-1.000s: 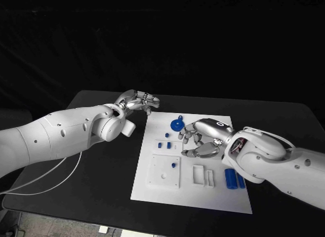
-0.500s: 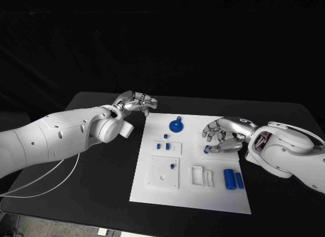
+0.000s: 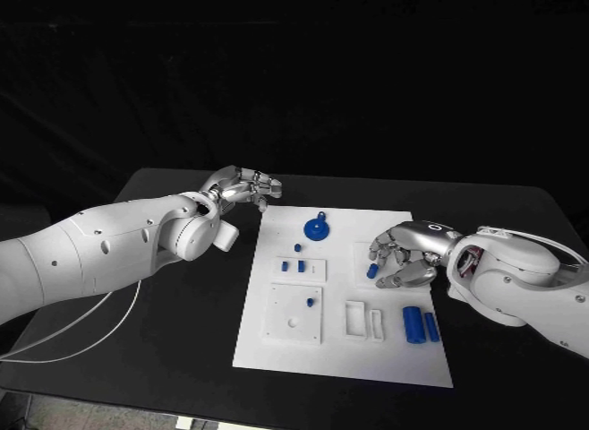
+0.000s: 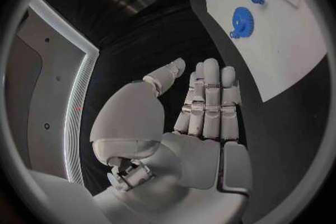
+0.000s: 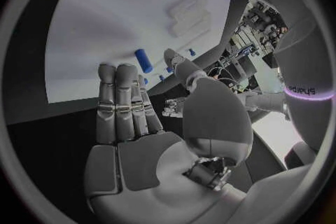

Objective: Assemble the parts on the task board

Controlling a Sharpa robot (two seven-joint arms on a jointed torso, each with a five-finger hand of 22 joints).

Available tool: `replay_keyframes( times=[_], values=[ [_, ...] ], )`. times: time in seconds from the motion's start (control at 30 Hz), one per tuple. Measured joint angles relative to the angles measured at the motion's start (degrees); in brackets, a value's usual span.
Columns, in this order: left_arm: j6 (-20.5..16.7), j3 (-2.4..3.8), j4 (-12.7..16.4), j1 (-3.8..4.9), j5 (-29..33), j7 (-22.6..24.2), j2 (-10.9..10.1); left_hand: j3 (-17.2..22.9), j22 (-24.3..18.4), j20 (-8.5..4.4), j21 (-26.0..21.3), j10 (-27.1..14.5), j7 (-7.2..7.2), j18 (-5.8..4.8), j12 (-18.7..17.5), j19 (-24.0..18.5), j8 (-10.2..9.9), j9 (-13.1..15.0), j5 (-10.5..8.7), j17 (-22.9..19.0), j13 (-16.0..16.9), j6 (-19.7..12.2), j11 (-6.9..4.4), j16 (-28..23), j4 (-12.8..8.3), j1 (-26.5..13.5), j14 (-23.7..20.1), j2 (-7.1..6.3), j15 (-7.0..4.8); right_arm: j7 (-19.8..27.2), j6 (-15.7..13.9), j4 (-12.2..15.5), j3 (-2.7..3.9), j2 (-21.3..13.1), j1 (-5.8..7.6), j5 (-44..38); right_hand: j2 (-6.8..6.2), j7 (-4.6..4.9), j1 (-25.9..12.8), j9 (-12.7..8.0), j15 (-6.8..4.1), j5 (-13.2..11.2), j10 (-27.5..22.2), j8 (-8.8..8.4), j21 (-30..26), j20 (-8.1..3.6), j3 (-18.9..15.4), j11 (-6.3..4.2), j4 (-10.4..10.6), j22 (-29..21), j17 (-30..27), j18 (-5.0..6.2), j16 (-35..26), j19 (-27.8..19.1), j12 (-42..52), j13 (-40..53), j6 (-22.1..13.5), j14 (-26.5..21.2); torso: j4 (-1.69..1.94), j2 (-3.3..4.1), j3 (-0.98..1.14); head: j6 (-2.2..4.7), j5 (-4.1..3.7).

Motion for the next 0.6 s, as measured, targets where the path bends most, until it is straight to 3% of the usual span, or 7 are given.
replay_keyframes(
  times=[0.17,0.2,0.6],
  values=[
    [0.0,0.00,0.0,-0.01,0.0,0.1,0.0,0.0,0.0,0.01,0.0,0.0,0.00,0.00,0.0,0.0,0.0,0.0,0.00,0.0,0.0,0.0,-0.01,0.0,0.0,0.0,0.0,0.00,0.00,-0.5,-0.1,-1.1,-0.51,1.4,-0.50,-1.4,-0.99,-0.37,3.5,-0.4,0.00,-7.0,0.3,0.29,0.3,0.01,6.1,0.32,2.3,0.0,-0.6,-0.01,0.8,0.0,0.7,-0.7,0.9,0.0,0.07,0.02,-0.05,-0.03,-0.13],
    [0.0,0.00,0.0,-0.01,0.0,0.1,0.0,0.0,0.0,-0.01,0.0,0.0,0.00,0.00,0.0,0.0,0.0,0.1,0.00,0.1,0.0,0.0,-0.01,0.0,0.0,0.0,0.0,0.00,0.00,-0.6,-0.1,-1.2,-0.62,1.6,-0.64,-1.6,-1.15,-0.29,3.6,-0.5,0.00,-7.5,0.5,0.29,0.4,0.01,6.9,0.15,2.7,0.0,-0.6,-0.01,0.8,0.0,0.7,-0.8,1.0,0.0,0.07,0.03,-0.07,-0.04,-0.14],
    [0.0,0.00,-0.1,-0.01,0.0,0.2,-0.1,0.0,0.0,-0.14,0.0,0.0,0.00,0.00,0.0,0.2,0.0,0.0,0.00,0.1,0.0,0.0,-0.02,0.0,0.0,0.0,0.0,0.00,0.00,-1.1,-0.8,-1.6,-0.62,2.7,-0.98,-3.2,-0.53,-0.83,4.7,-0.5,-0.90,-7.9,3.0,1.51,1.6,-0.28,12.7,-0.65,5.2,0.0,-0.9,-0.03,2.2,0.7,2.2,-1.1,3.2,0.5,0.15,0.08,-0.11,-0.44,0.06]
  ],
)
